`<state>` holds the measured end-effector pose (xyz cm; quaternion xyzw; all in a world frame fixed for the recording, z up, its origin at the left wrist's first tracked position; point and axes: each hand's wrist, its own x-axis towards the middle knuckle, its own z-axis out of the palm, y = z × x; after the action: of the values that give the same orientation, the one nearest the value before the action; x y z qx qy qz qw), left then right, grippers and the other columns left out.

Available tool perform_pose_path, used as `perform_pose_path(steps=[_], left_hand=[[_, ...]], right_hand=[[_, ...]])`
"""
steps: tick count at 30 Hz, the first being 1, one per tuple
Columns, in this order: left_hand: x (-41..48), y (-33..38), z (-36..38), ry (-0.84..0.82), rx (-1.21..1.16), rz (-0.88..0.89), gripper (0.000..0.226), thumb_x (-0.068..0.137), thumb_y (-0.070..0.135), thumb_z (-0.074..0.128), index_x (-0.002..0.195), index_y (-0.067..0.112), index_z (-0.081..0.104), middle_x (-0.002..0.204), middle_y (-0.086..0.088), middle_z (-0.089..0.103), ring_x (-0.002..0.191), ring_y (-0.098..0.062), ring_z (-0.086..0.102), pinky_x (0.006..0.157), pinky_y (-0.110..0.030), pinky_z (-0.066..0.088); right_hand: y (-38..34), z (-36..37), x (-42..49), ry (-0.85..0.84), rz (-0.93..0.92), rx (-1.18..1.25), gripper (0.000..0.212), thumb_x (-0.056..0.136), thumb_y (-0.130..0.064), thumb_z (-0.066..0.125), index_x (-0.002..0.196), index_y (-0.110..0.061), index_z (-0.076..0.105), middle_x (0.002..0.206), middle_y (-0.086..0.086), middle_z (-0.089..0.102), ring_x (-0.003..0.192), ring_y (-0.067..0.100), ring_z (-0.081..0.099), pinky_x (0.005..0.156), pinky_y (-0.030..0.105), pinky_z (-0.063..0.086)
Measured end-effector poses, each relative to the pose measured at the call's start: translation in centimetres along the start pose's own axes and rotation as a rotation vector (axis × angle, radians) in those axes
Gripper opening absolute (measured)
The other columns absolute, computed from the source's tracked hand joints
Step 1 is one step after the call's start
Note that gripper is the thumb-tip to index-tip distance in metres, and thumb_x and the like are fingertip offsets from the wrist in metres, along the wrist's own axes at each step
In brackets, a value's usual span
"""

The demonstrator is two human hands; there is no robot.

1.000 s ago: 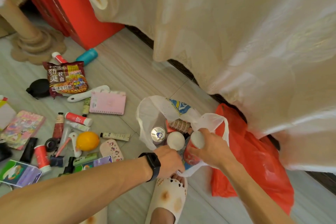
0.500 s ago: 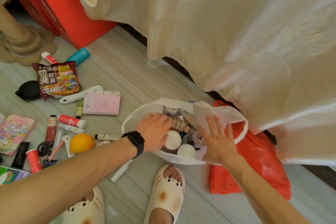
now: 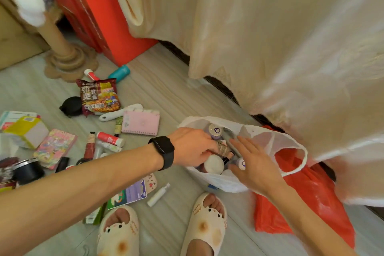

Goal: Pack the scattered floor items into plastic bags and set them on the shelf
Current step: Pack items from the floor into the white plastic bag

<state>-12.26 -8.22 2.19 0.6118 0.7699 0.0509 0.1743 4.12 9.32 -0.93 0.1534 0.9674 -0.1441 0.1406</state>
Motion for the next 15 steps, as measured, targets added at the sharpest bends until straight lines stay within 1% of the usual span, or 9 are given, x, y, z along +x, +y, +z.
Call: perform_pose_path(steps=[3, 4, 5, 7, 8, 10, 11, 13, 15], left_hand=[[-6.5, -2.0, -1.4, 0.334, -0.085, -0.152, 0.032, 0.094, 0.036, 0.050, 0.123, 0.034, 0.060, 0.111, 0.006, 0.066, 0.100, -0.017, 0.060, 0.081, -0.034, 0.051], [-9.4, -3.4, -0.8, 0.414, -0.100, -0.266, 0.034, 0.092, 0.036, 0.051, 0.125, 0.032, 0.059, 0.113, 0.006, 0.066, 0.102, -0.018, 0.060, 0.083, -0.035, 0.051], [-12.5, -4.9, 0.3, 0.468, -0.133, -0.422, 0.037, 0.091, 0.036, 0.051, 0.127, 0.031, 0.057, 0.117, 0.005, 0.065, 0.106, -0.019, 0.059, 0.086, -0.036, 0.050], [-19.4, -7.0, 3.6, 0.511, -0.230, -0.776, 0.041, 0.091, 0.036, 0.051, 0.131, 0.028, 0.053, 0.122, 0.001, 0.063, 0.110, -0.022, 0.058, 0.089, -0.038, 0.049], [-23.0, -7.6, 5.8, 0.500, -0.266, -0.939, 0.040, 0.091, 0.035, 0.052, 0.130, 0.026, 0.053, 0.119, 0.000, 0.063, 0.108, -0.024, 0.059, 0.086, -0.039, 0.049], [-29.6, -7.3, 10.9, 0.443, -0.337, -1.189, 0.039, 0.088, 0.034, 0.055, 0.125, 0.022, 0.057, 0.114, -0.005, 0.064, 0.104, -0.028, 0.060, 0.081, -0.038, 0.050], [-32.5, -6.8, 13.6, 0.397, -0.379, -1.284, 0.044, 0.085, 0.037, 0.054, 0.125, 0.020, 0.058, 0.116, -0.008, 0.064, 0.106, -0.030, 0.060, 0.083, -0.039, 0.050], [-37.0, -4.8, 18.4, 0.294, -0.479, -1.459, 0.057, 0.080, 0.045, 0.047, 0.130, 0.019, 0.056, 0.126, -0.010, 0.058, 0.113, -0.032, 0.057, 0.091, -0.041, 0.049], [-39.7, -2.0, 22.0, 0.188, -0.574, -1.624, 0.060, 0.085, 0.049, 0.049, 0.140, 0.023, 0.044, 0.140, -0.008, 0.045, 0.122, -0.028, 0.049, 0.098, -0.039, 0.046]], right_hand=[[-5.7, -2.5, 0.1, 0.005, -0.213, 0.059, 0.067, 0.091, -0.046, 0.057, 0.151, -0.038, 0.027, 0.158, -0.010, 0.027, 0.147, 0.014, 0.022, 0.119, 0.028, 0.017], [-8.2, -3.4, 0.2, -0.012, -0.274, 0.060, 0.065, 0.092, -0.047, 0.054, 0.151, -0.039, 0.028, 0.158, -0.012, 0.028, 0.146, 0.012, 0.023, 0.118, 0.027, 0.017], [-10.7, -4.1, 0.5, -0.039, -0.340, 0.056, 0.063, 0.094, -0.047, 0.052, 0.151, -0.040, 0.027, 0.157, -0.014, 0.027, 0.145, 0.011, 0.024, 0.117, 0.025, 0.018], [-15.8, -4.3, 1.0, -0.108, -0.487, 0.031, 0.061, 0.096, -0.046, 0.049, 0.151, -0.040, 0.024, 0.157, -0.015, 0.026, 0.144, 0.009, 0.025, 0.116, 0.023, 0.019], [-18.2, -4.0, 1.2, -0.142, -0.563, 0.019, 0.059, 0.097, -0.046, 0.047, 0.151, -0.040, 0.025, 0.157, -0.014, 0.027, 0.144, 0.010, 0.025, 0.117, 0.024, 0.022], [-22.6, -2.3, 1.7, -0.226, -0.705, -0.024, 0.056, 0.097, -0.048, 0.037, 0.150, -0.040, 0.027, 0.158, -0.010, 0.029, 0.144, 0.014, 0.027, 0.116, 0.030, 0.030], [-24.5, -1.1, 1.8, -0.276, -0.762, -0.070, 0.057, 0.095, -0.050, 0.027, 0.150, -0.038, 0.028, 0.158, -0.007, 0.030, 0.145, 0.017, 0.027, 0.115, 0.033, 0.031], [-27.4, 1.9, 2.1, -0.353, -0.866, -0.185, 0.072, 0.084, -0.055, 0.009, 0.150, -0.035, 0.031, 0.159, -0.001, 0.029, 0.146, 0.024, 0.027, 0.115, 0.039, 0.030], [-29.6, 5.4, 2.4, -0.403, -0.912, -0.255, 0.075, 0.083, -0.055, 0.006, 0.150, -0.034, 0.033, 0.160, 0.005, 0.026, 0.147, 0.030, 0.024, 0.117, 0.046, 0.026]])
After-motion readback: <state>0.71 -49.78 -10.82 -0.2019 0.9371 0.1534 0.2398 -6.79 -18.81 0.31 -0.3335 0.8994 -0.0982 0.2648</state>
